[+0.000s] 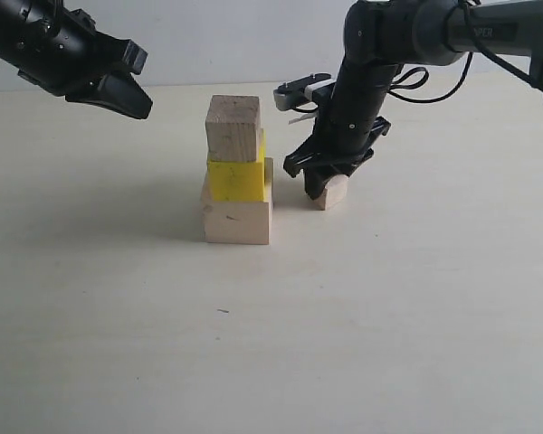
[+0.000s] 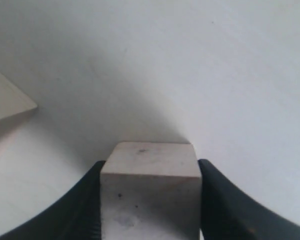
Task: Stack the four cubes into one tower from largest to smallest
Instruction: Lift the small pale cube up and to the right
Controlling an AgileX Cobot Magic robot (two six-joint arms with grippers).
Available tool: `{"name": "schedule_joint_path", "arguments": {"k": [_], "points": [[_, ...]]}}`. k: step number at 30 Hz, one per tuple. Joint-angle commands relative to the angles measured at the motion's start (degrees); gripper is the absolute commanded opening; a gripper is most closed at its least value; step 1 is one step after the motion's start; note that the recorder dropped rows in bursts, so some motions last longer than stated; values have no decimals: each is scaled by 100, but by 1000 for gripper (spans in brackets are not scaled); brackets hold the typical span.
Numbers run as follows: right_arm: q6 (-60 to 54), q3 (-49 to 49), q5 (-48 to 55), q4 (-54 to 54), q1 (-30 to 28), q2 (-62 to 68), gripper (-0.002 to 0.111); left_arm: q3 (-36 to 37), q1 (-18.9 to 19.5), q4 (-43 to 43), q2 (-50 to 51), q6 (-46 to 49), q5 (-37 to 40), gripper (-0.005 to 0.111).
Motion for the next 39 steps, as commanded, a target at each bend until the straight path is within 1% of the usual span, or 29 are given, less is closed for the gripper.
{"name": "schedule_joint_path", "arguments": {"k": [1, 2, 6, 9, 13, 16, 19, 22, 23, 24, 27, 29, 30, 32, 34, 35, 39], "points": [[11, -28, 334, -82, 10, -22, 4, 14, 11, -44, -67, 19, -5, 0], [11, -28, 374, -115, 10, -37, 0, 14, 11, -44, -67, 19, 6, 0], [11, -28, 364, -201, 10, -310, 0, 14, 11, -44, -67, 30, 41, 0], [11, -28, 132, -201, -20, -658, 0, 14, 11, -44, -67, 30, 87, 0], [-297, -14, -250, 157, -253, -1110, 0, 14, 11, -36, -81, 30, 191, 0], [-828, 76, -396, 861, -548, -1386, 0, 14, 11, -36, -106, 30, 191, 0], [-1522, 427, -529, 1728, -914, -1708, 0, 14, 11, -36, -106, 30, 191, 0], [-2355, 1045, -809, 2519, -1338, -2079, 0, 14, 11, -36, -104, 30, 166, 0], [-2749, 1266, -845, 2967, -1481, -2195, 0, 14, 11, -36, -104, 30, 166, 0], [-3255, 1485, -858, 3322, -1624, -2305, 0, 14, 11, -36, -104, 30, 155, 0], [-4897, 2078, -723, 4867, -2011, -2562, 0, 14, 11, -36, -104, 30, 155, 0], [-6128, 2455, -298, 5948, -2277, -2664, 0, 14, 11, -36, -104, 30, 155, 0], [-6561, 2580, 1, 6333, -2378, -2677, 0, 14, 11, -36, -104, 30, 155, 0], [-7541, 2830, 915, 7068, -2600, -2665, 0, 14, 11, -36, -104, 30, 166, 0], [-8227, 3011, 1061, 7479, -2764, -2628, 0, 14, 11, -36, -104, 30, 179, 0], [-8350, 3075, 1061, 7536, -2801, -2628, 0, 14, 11, -48, -104, 30, 191, 0], [-8868, 3205, 1061, 7410, -2826, -2628, 0, 14, 11, -76, -104, 30, 229, 0]]}}
